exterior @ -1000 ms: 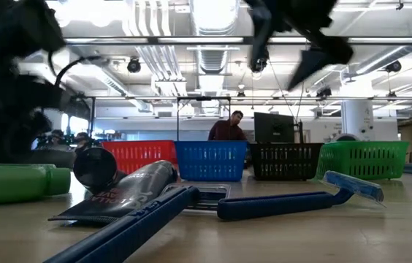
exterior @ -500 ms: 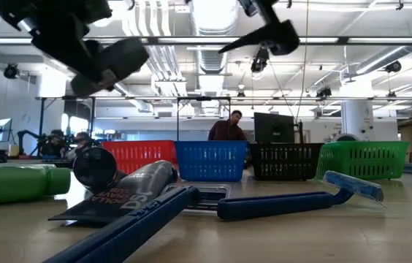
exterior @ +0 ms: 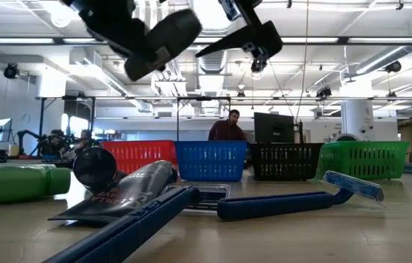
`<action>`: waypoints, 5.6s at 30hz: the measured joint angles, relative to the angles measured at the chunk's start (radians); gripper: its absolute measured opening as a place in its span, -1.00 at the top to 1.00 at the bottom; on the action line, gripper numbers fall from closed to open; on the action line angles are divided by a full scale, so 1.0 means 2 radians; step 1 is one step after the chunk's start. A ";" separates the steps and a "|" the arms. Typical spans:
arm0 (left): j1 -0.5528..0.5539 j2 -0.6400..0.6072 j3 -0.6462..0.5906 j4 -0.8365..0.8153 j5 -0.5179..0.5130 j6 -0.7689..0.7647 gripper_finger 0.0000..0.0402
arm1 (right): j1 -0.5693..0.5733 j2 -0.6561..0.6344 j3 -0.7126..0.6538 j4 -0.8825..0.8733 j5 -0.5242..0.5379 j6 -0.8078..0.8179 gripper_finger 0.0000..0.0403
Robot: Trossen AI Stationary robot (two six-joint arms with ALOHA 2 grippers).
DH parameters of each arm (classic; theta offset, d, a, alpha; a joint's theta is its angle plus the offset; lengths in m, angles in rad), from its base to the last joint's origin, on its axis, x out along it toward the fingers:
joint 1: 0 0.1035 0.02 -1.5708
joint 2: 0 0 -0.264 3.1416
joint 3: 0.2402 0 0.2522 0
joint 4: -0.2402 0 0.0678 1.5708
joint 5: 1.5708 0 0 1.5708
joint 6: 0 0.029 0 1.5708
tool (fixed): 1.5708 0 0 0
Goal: Pick & Place Travel size toiletries
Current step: Put the black deodorant into the green bin, then put the green shampoo into the red bin
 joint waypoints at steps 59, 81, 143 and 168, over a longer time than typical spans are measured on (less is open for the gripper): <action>-0.005 -0.112 -0.079 -0.098 -0.009 -0.115 -0.75 | 0.106 -0.059 -0.030 -0.695 0.168 0.382 0.04; -0.005 -0.132 -0.087 -0.097 -0.009 -0.121 -0.75 | 0.014 -0.120 -0.213 -0.514 0.142 0.306 -0.13; -0.189 0.064 -0.119 -0.111 0.030 -0.447 -0.45 | 0.026 -0.113 -0.100 -0.508 0.098 0.070 -0.83; -0.200 0.039 -0.114 -0.148 -0.035 -0.397 -0.04 | 0.026 -0.113 -0.115 -0.502 0.097 0.066 -0.83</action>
